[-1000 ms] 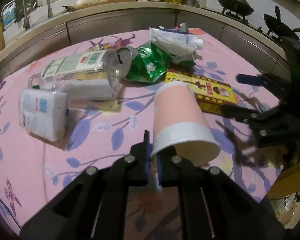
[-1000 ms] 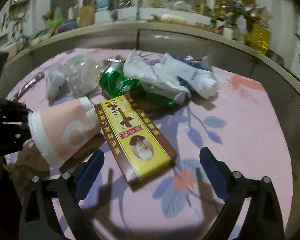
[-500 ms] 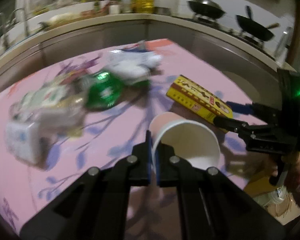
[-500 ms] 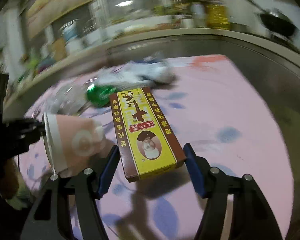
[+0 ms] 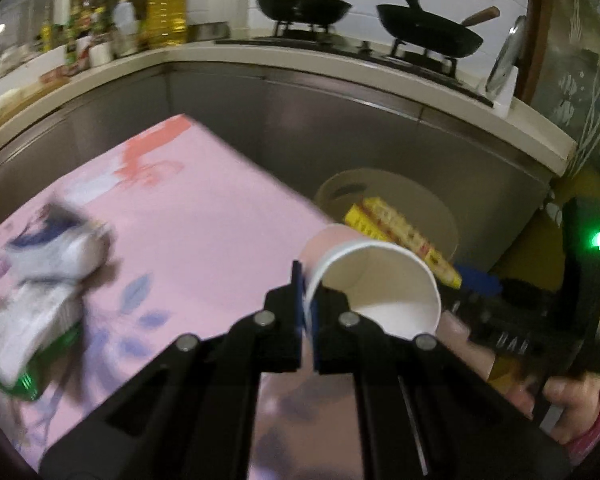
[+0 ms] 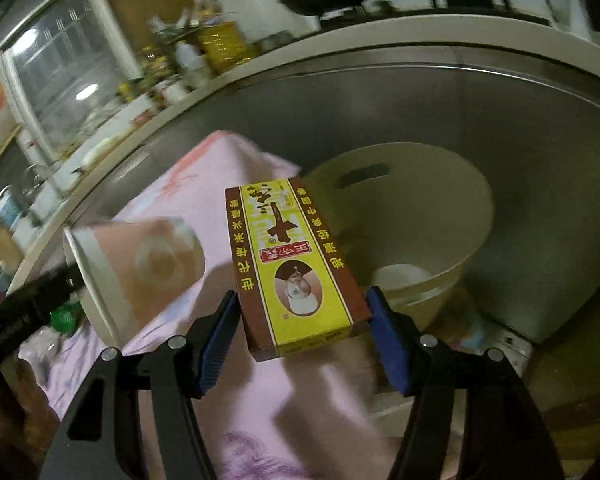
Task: Collect trash
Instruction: 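Carry the cup and box over the white bin and open both tools, then move both tools back over the table toward the remaining trash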
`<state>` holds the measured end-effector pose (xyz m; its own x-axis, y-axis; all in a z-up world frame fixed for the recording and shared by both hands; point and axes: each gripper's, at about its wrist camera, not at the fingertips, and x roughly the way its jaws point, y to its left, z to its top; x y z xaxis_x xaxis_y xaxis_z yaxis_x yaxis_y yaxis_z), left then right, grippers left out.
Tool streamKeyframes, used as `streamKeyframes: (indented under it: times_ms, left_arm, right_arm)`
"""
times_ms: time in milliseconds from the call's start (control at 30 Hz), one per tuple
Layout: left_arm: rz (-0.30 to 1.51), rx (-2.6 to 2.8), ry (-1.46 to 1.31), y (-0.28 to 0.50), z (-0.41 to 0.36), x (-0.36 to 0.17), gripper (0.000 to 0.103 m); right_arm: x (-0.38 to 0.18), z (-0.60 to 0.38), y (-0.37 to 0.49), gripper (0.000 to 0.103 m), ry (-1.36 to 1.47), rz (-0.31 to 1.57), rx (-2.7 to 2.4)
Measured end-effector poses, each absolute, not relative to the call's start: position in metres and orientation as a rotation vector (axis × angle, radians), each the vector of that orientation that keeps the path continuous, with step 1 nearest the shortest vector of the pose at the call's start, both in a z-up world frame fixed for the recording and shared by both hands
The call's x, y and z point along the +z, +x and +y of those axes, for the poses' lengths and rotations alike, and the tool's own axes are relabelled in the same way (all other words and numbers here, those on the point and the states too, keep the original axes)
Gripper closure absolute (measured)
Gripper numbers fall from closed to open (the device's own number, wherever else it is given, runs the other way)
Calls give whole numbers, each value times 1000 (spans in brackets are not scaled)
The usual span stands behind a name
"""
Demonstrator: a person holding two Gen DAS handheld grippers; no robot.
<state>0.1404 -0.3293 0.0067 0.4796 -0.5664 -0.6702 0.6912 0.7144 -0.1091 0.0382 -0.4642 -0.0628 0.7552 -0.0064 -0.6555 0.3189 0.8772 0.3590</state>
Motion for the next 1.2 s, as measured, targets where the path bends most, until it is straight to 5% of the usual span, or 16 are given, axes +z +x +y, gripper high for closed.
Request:
streamKeyframes:
  times_ms: [233, 500, 1000, 1200]
  left_arm:
    - [838, -832, 215, 177, -424, 1, 100]
    - [984, -769, 216, 203, -447, -19, 74]
    - [760, -578, 164, 110, -221, 3, 73]
    - [762, -415, 126, 81, -105, -13, 73]
  right_arm:
    - [-64, -510, 56, 41, 531, 699, -270]
    - [-65, -526, 43, 31, 561, 623, -304]
    - [-37, -407, 24, 31, 561, 529, -97]
    - [-30, -324, 54, 45, 465, 616, 106]
